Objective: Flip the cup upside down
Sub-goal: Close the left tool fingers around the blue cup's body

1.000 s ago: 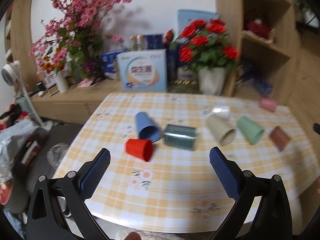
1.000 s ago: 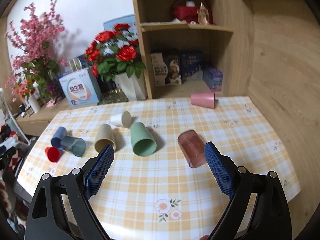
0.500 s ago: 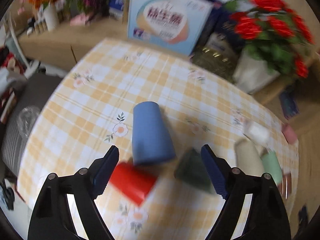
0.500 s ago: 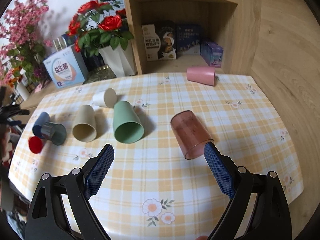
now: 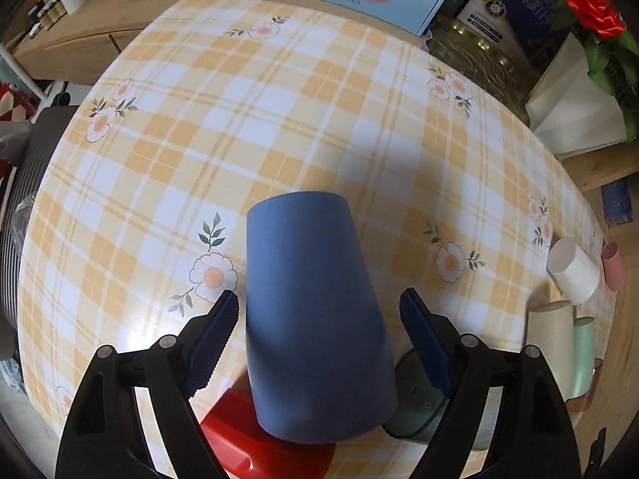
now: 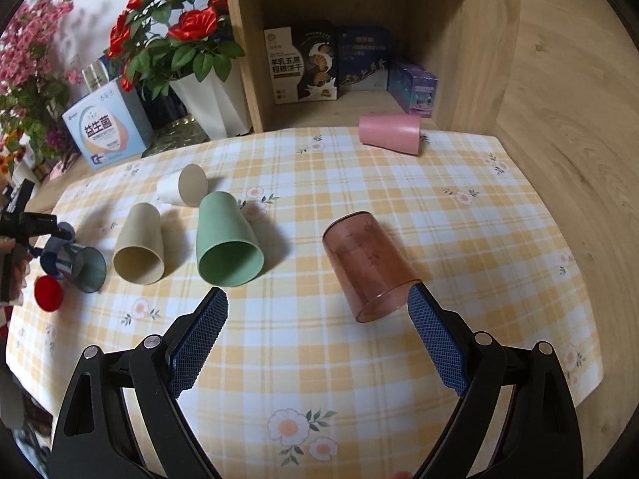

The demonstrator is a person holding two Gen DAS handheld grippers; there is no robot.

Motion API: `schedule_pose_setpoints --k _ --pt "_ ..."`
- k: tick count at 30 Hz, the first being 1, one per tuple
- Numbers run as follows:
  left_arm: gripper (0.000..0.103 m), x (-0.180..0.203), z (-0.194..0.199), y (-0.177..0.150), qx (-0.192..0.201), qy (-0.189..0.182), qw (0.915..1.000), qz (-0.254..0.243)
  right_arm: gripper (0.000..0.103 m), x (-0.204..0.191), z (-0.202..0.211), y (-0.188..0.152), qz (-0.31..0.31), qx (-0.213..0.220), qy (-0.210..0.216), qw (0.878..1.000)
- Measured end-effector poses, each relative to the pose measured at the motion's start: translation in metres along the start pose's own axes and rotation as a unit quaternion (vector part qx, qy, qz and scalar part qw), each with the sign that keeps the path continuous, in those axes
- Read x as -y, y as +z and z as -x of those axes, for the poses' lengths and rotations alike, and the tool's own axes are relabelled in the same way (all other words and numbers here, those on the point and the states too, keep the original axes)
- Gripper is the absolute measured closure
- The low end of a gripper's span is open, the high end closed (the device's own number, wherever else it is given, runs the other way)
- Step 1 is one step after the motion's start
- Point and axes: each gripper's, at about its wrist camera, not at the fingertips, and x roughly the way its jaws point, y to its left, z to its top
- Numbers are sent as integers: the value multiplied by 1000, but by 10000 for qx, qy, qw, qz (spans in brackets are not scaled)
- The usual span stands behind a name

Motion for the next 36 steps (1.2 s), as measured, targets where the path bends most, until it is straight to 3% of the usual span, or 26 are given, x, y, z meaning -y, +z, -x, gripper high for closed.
schedule_pose_setpoints --k 2,3,11,16,24,30,36 --pt "36 -2 -6 1 -76 -46 10000 8 14 -4 -3 0 44 -45 30 10000" --pt "37 -3 -9 1 -107 -134 9998 43 14 -5 -4 -1 57 -57 39 10000" --pt "38 0 -13 2 -158 -201 9997 -1 14 -7 -5 -1 49 -92 65 9999" --pt "38 -3 2 4 176 -408 9989 131 14 -7 0 0 61 -41 101 9999" --pt "38 -5 52 -3 542 -446 9975 12 14 -10 10 2 10 50 266 9996" --pt "38 31 97 -49 748 -804 9925 -529 14 -7 24 1 -9 201 299 9994" --pt "38 109 110 -142 687 -1282 9809 -1292 14 18 28 -4 -246 278 248 9990"
